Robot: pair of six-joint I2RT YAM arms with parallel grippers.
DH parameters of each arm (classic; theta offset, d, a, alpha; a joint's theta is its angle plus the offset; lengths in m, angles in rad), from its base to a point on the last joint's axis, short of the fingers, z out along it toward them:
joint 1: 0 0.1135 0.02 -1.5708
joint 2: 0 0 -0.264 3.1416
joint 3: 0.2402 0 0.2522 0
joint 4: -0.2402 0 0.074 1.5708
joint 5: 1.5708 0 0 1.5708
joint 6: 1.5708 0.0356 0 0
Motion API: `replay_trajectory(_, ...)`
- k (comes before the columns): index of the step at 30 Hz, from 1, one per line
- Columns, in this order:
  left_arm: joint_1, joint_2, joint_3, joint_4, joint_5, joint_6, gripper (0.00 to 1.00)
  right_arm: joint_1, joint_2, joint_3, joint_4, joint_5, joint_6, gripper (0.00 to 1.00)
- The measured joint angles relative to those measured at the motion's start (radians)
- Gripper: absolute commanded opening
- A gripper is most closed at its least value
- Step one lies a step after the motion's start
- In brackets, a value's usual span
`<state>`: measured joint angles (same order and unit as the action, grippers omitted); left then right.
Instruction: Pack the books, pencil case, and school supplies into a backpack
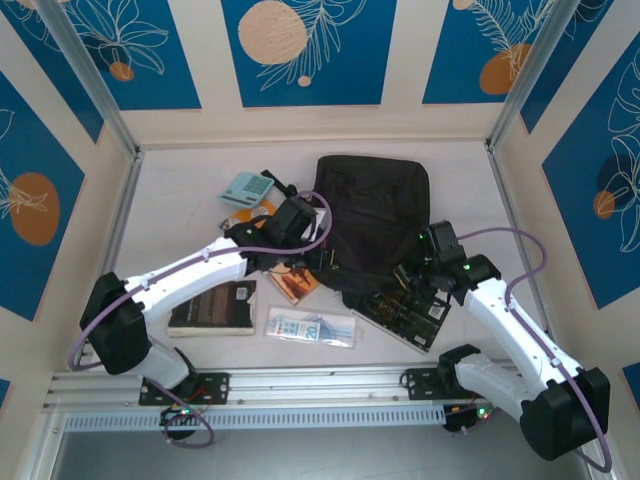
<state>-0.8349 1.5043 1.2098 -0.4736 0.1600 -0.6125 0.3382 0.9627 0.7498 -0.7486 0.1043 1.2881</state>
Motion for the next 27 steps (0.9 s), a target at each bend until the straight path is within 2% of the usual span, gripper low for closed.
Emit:
replay_trajectory(2,0.003,0.000,0.004,-0.006,0.011,0.005,0.00,0.000,0.009,0.001,0.001,0.000,-0.015,0.03)
replay_trajectory(6,0.003,0.000,0.016,-0.008,0.035,0.014,0.00,0.000,0.018,0.013,-0.004,0.009,-0.037,0.38)
replay_trajectory(8,0.003,0.000,0.023,-0.013,0.044,0.014,0.00,0.000,0.014,0.021,-0.011,0.028,-0.042,0.46)
replay_trajectory(15,-0.027,0.000,0.052,-0.018,0.076,0.017,0.00,0.079,-0.062,0.074,-0.058,0.022,0.020,0.45)
replay_trajectory(22,-0.097,0.016,0.082,-0.008,0.098,-0.012,0.00,0.201,-0.077,0.114,-0.073,0.026,0.162,0.57)
replay_trajectory(27,-0.161,0.064,0.127,0.005,0.100,-0.031,0.00,0.209,-0.077,0.098,-0.041,0.019,0.241,0.61)
